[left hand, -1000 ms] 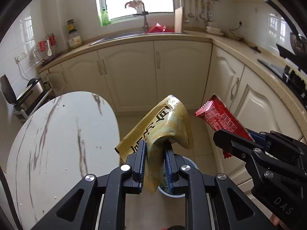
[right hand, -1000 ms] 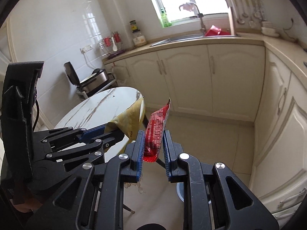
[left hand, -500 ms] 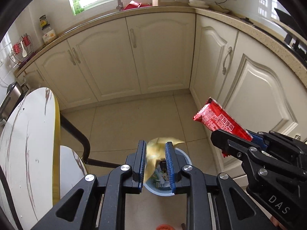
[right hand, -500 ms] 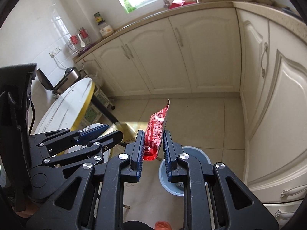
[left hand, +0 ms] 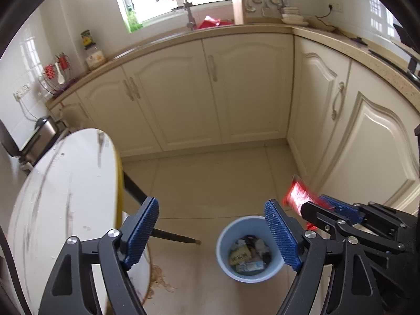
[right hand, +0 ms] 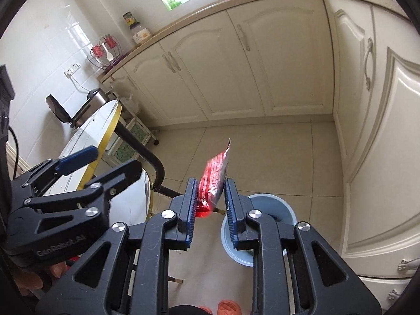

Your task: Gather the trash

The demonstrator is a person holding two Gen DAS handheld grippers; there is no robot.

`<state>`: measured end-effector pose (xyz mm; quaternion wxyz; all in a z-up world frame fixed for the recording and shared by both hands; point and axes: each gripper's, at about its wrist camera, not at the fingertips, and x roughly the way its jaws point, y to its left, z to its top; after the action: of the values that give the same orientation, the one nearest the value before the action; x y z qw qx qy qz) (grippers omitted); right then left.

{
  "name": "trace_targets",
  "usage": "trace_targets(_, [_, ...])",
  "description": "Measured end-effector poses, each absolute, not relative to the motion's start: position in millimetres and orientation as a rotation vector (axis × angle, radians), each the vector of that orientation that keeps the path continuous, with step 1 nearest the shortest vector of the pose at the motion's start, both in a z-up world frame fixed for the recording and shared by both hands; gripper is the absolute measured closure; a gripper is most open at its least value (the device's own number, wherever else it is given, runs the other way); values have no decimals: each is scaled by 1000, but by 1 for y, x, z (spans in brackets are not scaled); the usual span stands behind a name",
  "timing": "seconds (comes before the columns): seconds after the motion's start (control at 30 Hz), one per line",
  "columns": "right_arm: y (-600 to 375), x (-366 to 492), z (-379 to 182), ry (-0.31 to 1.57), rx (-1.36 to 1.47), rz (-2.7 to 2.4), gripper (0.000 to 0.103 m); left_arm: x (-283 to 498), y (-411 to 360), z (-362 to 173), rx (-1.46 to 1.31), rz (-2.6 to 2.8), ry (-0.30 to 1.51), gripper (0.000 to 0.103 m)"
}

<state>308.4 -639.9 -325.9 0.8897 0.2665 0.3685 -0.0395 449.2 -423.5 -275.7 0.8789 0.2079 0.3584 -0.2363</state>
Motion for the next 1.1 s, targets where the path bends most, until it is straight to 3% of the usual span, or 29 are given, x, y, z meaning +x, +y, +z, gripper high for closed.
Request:
trace_targets(0.03, [-639, 308, -324, 763, 554, -93, 64, 447, -422, -274, 432, -477, 739, 23])
trace_targets(0.1, [-637, 304, -317, 751, 554, -103, 52, 443, -417, -269, 421, -461, 729, 20])
trace_targets(0.23, [-625, 296, -294, 716, 520, -108, 39, 426, -399, -251, 384, -423, 692, 17])
trace_targets(0.47, [-577, 275, -232, 640, 415, -99, 21, 364, -330, -202, 308, -364, 580, 3])
trace_targets(0.53, [-556, 269, -211, 616, 382, -77, 9, 341, -304, -186, 281, -332, 541, 1])
trace_targets(0.7, [-497, 249, -163, 541, 302, -3, 0, 277, -233, -158, 214, -255, 467, 1])
trace_targets(1.1, [-342, 193, -80, 405, 85, 154, 0, 96, -102, -122, 68, -108, 318, 1])
